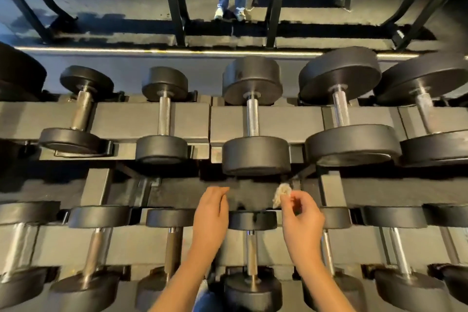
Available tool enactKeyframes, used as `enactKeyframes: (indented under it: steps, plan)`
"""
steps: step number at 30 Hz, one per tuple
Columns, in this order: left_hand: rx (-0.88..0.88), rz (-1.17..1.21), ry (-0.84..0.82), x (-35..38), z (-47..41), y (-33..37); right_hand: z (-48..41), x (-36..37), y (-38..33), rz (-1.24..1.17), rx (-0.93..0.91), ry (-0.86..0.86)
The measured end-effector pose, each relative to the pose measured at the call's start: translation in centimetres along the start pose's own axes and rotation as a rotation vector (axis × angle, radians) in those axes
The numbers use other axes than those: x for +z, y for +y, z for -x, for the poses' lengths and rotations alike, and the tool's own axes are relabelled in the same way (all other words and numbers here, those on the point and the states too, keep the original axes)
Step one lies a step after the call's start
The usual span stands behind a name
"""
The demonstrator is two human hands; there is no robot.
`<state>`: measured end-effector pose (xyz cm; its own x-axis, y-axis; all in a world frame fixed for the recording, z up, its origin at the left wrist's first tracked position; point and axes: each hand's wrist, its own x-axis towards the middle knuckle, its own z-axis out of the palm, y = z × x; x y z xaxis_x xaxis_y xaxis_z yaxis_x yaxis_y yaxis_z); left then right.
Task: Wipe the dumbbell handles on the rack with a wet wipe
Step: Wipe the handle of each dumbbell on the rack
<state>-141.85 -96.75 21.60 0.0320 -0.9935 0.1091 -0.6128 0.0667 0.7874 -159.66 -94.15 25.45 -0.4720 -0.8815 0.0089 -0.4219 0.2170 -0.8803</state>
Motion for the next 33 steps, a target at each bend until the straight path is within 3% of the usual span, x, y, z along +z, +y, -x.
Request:
enactKeyframes:
  steps: [7,11,23,28,33]
  plan:
    - [-0.092,-0.209,-0.512,4.3,5.3,-3.6,4.1,0.6,8.3,0.34,0.202,-0.357]
    - [-0.034,-0.345,-0.634,6.1,5.6,-5.5,6.0,1.4,12.0,0.377,0.258,-0.433]
    - [0.023,-0.365,-0.514,7.7,7.0,-7.2,4.2,5.4,17.1,0.428,0.207,-0.469]
    - [0.021,-0.298,-0.46,8.3,7.4,-8.0,3.8,8.8,18.9,0.296,0.193,-0.392]
    - [0.002,-0.264,-0.353,9.3,8.3,-8.0,4.7,9.1,20.5,0.175,0.064,-0.401]
